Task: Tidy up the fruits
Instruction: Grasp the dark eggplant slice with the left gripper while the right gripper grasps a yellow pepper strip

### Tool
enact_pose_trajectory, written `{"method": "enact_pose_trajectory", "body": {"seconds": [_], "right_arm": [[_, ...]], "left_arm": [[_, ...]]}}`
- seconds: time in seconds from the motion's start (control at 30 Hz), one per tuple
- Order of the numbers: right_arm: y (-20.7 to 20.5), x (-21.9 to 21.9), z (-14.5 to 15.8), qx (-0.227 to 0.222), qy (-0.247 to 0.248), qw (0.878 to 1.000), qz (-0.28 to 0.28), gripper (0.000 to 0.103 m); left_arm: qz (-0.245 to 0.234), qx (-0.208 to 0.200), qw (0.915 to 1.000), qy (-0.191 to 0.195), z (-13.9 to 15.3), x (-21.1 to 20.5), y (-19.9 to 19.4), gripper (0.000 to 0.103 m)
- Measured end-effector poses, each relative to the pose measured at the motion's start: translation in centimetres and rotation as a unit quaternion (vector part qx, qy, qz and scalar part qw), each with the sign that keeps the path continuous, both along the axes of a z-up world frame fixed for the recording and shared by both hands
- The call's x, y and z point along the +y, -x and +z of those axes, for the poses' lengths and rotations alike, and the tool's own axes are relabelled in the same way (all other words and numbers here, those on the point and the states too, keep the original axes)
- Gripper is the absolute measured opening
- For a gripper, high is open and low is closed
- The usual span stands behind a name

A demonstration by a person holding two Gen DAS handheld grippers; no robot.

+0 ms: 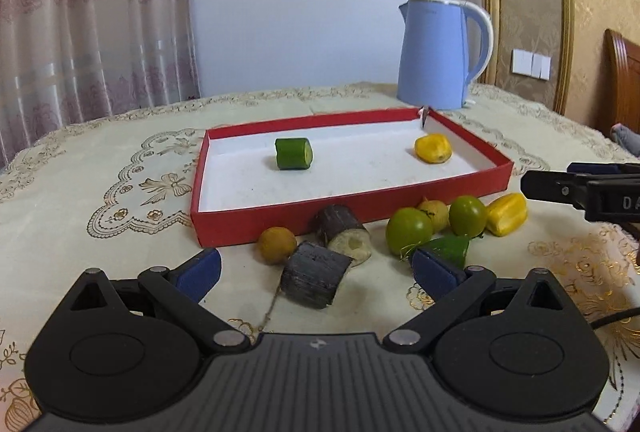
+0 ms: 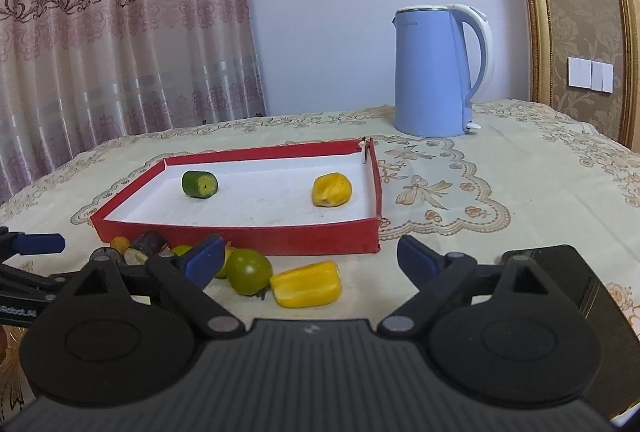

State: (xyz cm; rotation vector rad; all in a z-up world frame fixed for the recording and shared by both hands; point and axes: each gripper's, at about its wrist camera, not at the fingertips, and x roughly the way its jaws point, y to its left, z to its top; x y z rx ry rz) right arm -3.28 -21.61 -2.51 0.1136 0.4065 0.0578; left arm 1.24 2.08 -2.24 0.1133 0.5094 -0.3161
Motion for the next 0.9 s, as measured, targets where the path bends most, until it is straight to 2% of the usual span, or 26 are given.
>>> {"method": "enact_pose_trajectory", "body": {"seconds": [0.1, 0.23, 0.3, 0.4, 0.47, 0.53, 0.7, 0.9], "right_arm": [[-0.1, 0.2, -0.1, 0.002, 0.002, 1.0, 0.006, 0.092], [0.0, 0.4, -0.1, 0.002, -0.002, 1.0, 0.008, 0.092], [-0.1, 0.4, -0.1, 0.002, 0.0, 1.0, 0.007, 0.093], [-0.2, 0.4, -0.2, 0.003, -0.001, 1.0, 0.004, 0.093], [-0.2, 0.4, -0.3, 0.004, 0.0, 1.0, 0.004, 0.094], [-0.2, 0.4, -0.3, 0.003, 0.002, 1.0, 0.004, 0.094], [-0.4, 0.3, -0.5, 0.008, 0.011, 1.0, 0.011, 0.093], [-2.2, -0.1, -1.3, 0.051, 0.011, 0.998, 0.029, 0.075]], "left_arm": [[-0.003, 0.013, 0.9999, -0.008, -0.2, -0.4, -0.6, 0.103], [0.018, 0.027, 0.9982, -0.051, -1.0, -1.0, -1.5, 0.102], [0.016, 0.027, 0.9979, -0.056, -1.3, -1.0, -1.6, 0.099], [0.007, 0.036, 0.9982, -0.046, -1.3, -0.9, -1.8, 0.08], [0.002, 0.046, 0.9982, -0.038, -1.3, -0.7, -2.1, 0.049], [-0.001, 0.055, 0.9983, -0.022, -1.3, -0.4, -2.4, 0.037], [0.004, 0.054, 0.9984, -0.013, -1.3, -0.3, -2.3, 0.036], [0.011, 0.047, 0.9988, 0.011, -0.6, 0.2, -1.6, 0.036]]}}
